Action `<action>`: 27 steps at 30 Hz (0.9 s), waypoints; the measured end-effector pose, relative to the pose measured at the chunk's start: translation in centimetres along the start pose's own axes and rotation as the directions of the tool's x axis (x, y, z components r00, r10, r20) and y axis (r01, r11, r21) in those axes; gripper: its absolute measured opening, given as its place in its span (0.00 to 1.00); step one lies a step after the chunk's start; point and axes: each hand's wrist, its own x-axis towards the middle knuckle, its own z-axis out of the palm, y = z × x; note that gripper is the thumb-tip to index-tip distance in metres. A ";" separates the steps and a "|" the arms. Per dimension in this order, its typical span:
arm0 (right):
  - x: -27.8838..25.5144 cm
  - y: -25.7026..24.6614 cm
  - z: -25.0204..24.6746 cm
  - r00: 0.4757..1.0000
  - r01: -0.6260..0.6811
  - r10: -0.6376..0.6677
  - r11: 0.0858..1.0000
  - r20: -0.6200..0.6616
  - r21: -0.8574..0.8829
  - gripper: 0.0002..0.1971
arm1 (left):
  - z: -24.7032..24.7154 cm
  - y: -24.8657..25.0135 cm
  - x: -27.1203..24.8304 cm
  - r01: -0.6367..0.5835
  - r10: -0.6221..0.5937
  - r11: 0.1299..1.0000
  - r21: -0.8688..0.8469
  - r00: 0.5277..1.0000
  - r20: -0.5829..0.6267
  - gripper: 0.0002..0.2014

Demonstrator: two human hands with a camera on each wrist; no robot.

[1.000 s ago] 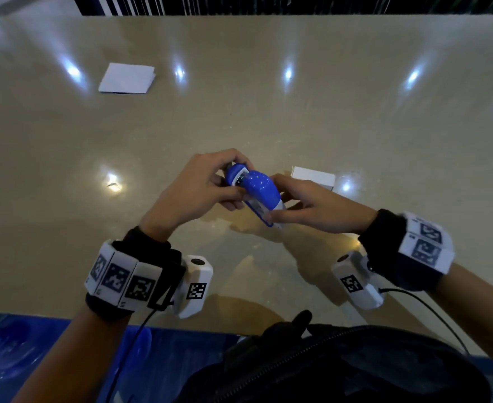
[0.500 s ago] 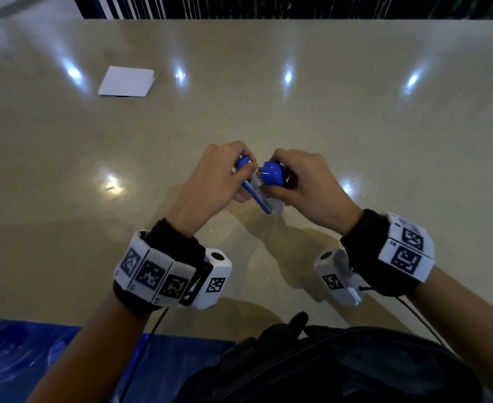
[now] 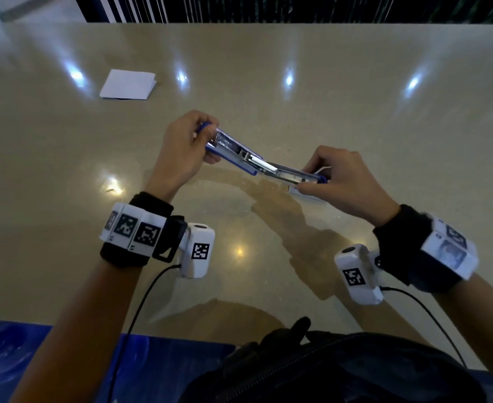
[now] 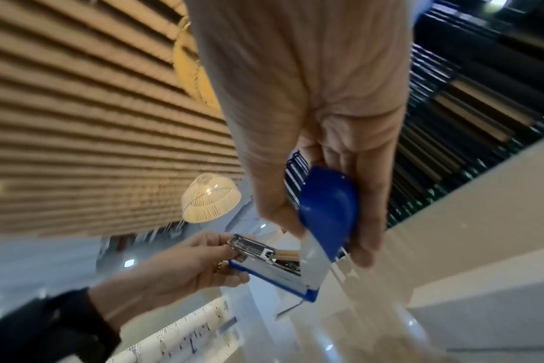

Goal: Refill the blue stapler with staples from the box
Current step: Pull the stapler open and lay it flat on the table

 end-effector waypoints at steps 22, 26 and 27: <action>1.5 2.5 -0.2 0.937 -0.021 0.009 0.999 0.349 0.030 0.15 | 0.9 -0.7 1.7 0.355 -0.330 0.908 -0.222 0.933 0.141 0.08; 4.1 2.7 -2.2 0.989 0.040 0.020 0.914 0.144 -0.403 0.16 | -0.4 -0.9 0.2 0.508 -0.420 0.821 -0.262 0.847 0.326 0.08; 4.9 2.4 -2.7 0.995 0.021 0.029 0.864 0.091 -0.503 0.15 | -0.5 -0.9 -0.2 0.521 -0.420 0.826 -0.215 0.824 0.380 0.08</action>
